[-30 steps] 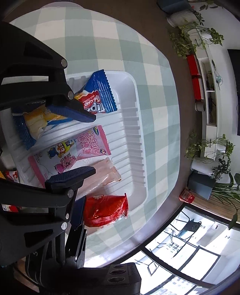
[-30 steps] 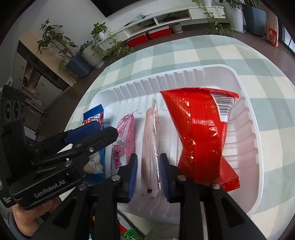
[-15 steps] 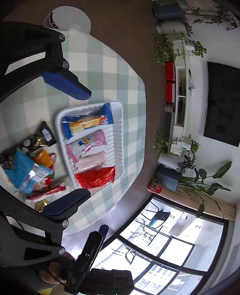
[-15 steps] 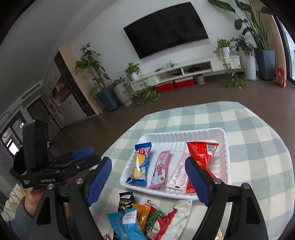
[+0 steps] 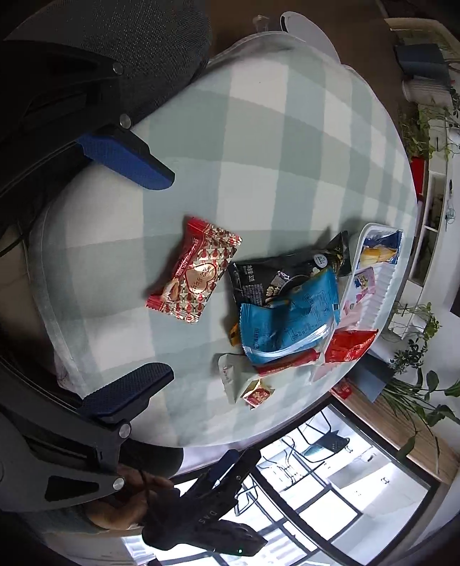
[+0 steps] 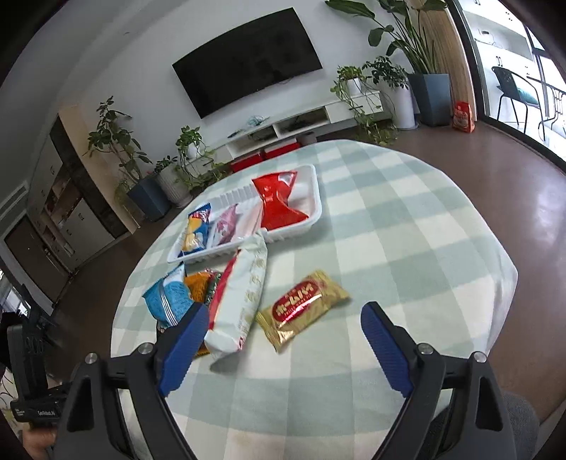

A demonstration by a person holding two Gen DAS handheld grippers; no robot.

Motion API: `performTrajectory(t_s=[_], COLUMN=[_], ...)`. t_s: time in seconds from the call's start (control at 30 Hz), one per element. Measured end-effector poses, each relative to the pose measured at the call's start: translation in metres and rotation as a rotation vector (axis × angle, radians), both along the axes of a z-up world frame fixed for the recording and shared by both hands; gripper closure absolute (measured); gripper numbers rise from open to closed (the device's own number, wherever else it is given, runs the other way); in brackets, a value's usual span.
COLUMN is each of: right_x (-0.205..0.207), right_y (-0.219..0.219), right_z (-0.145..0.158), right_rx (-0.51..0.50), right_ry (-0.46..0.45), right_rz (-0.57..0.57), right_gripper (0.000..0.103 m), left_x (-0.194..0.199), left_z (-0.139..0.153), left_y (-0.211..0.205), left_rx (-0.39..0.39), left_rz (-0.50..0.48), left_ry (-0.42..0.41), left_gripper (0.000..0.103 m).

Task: Organize snacks
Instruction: 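Withdraw both tools from the tray toward the remaining snacks, then grasp the red-and-gold heart packet with the left gripper while the right gripper grasps the gold Home Pie packet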

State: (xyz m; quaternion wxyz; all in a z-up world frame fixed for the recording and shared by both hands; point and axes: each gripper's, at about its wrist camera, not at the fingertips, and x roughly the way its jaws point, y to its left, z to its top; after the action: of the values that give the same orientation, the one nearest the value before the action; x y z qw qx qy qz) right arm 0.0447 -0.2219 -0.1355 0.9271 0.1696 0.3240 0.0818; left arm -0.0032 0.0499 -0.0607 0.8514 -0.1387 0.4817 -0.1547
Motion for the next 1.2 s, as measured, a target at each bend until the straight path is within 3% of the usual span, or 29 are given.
performTrajectory(t_s=[0.2, 0.3, 0.57, 0.63, 0.8, 0.83, 0.87, 0.9, 0.93, 1.2], right_x=[-0.008, -0.013, -0.014, -0.015, -0.017, -0.017, -0.018, -0.019, -0.019, -0.02], right_y=[0.009, 0.011, 0.009, 0.008, 0.01, 0.011, 0.011, 0.013, 0.014, 0.015], right_z=[-0.005, -0.008, -0.013, -0.013, -0.014, -0.014, -0.014, -0.013, -0.013, -0.014], right_rx=[-0.01, -0.011, -0.003, -0.001, -0.011, -0.017, -0.022, -0.028, -0.035, -0.037], right_ry=[-0.015, -0.019, -0.013, -0.009, -0.001, -0.004, -0.008, -0.011, -0.013, -0.006], right_rz=[0.035, 0.044, 0.041, 0.038, 0.037, 0.037, 0.039, 0.04, 0.041, 0.043], right_gripper=[0.013, 0.013, 0.013, 0.013, 0.013, 0.013, 0.013, 0.013, 0.013, 0.013], left_x=[0.01, 0.015, 0.04, 0.045, 0.055, 0.055, 0.054, 0.053, 0.051, 0.045], left_z=[-0.012, -0.014, -0.01, -0.012, -0.011, -0.011, -0.011, -0.013, -0.014, -0.015], left_y=[-0.02, -0.023, -0.023, -0.026, -0.032, -0.031, -0.032, -0.034, -0.035, -0.041], left_rx=[0.003, 0.008, -0.094, -0.074, 0.079, 0.073, 0.071, 0.072, 0.076, 0.087], left_rz=[-0.029, -0.022, -0.053, -0.057, -0.039, -0.042, -0.053, -0.072, -0.076, -0.118], left_ry=[0.059, 0.05, 0.036, 0.025, 0.001, -0.005, -0.011, -0.006, -0.009, -0.018], left_gripper=[0.005, 0.005, 0.005, 0.005, 0.005, 0.019, 0.048, 0.063, 0.069, 0.066])
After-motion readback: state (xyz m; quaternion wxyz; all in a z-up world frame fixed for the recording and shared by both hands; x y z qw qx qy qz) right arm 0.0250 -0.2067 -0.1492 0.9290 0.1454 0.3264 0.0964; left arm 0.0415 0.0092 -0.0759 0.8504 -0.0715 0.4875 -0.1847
